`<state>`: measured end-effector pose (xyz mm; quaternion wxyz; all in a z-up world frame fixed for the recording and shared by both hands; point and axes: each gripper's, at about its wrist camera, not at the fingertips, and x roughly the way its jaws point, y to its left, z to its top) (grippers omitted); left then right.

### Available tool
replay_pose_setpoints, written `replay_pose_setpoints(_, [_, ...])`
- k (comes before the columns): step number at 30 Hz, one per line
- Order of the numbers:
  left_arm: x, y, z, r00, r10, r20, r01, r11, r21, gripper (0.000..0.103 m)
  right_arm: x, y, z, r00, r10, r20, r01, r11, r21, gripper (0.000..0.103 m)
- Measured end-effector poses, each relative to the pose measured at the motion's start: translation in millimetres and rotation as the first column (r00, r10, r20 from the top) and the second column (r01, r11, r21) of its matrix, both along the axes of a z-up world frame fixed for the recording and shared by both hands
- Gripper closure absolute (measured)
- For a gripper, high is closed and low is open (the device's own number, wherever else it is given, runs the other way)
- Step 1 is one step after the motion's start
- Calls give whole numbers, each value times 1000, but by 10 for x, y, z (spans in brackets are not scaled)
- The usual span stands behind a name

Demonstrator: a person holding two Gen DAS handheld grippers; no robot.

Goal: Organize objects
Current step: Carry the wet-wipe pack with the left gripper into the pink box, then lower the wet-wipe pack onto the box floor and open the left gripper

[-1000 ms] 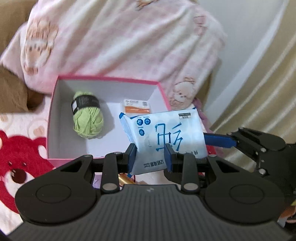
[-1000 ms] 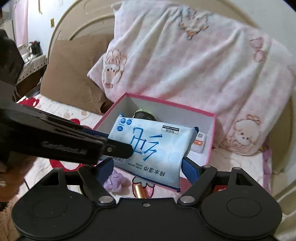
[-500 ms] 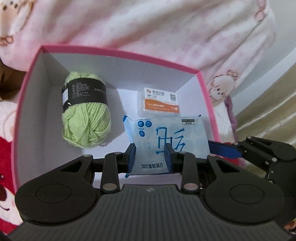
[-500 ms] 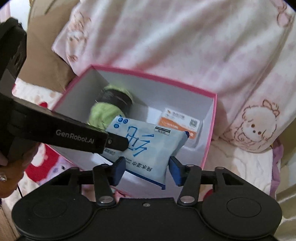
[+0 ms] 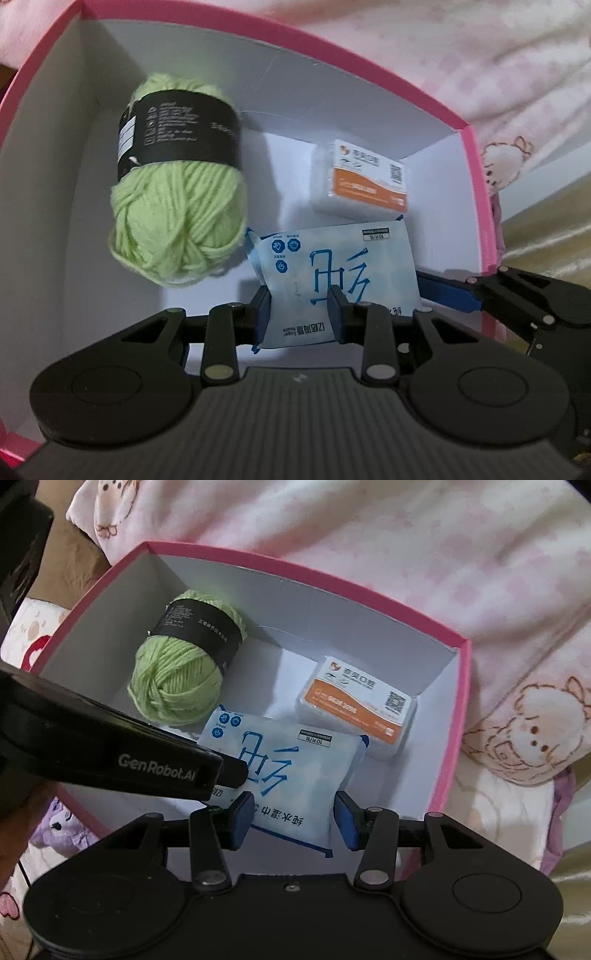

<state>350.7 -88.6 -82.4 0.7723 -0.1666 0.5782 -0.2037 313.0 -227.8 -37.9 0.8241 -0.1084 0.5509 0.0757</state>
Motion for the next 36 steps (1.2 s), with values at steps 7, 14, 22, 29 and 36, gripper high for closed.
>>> replay_pose_setpoints(7, [100,-180,19,1000,-7,7,7,1000,29,73,52,86,-64,1000,14,26,-10,988,-156,51])
replay_pose_setpoints(14, [171,-361,-33,1000,-12,-8,12,997,80,78,49,35,-39,1000,3,21,0,994,-111,50])
replay_pose_setpoints(22, [74,-301,118,999,-25,19,24,997,77,69,-324,-325,220,991,-59,122,43,991,129,48])
replay_pose_setpoints(29, [-184,-112,469,992,-85,97,69,985,159,43,-734,-309,416,975,-99,200,47,967,250,47])
replay_pose_setpoints(36, [-679,181,973,979,-116,170,83,978,191,15,-1150,-162,658,965,-89,245,14,956,293,47])
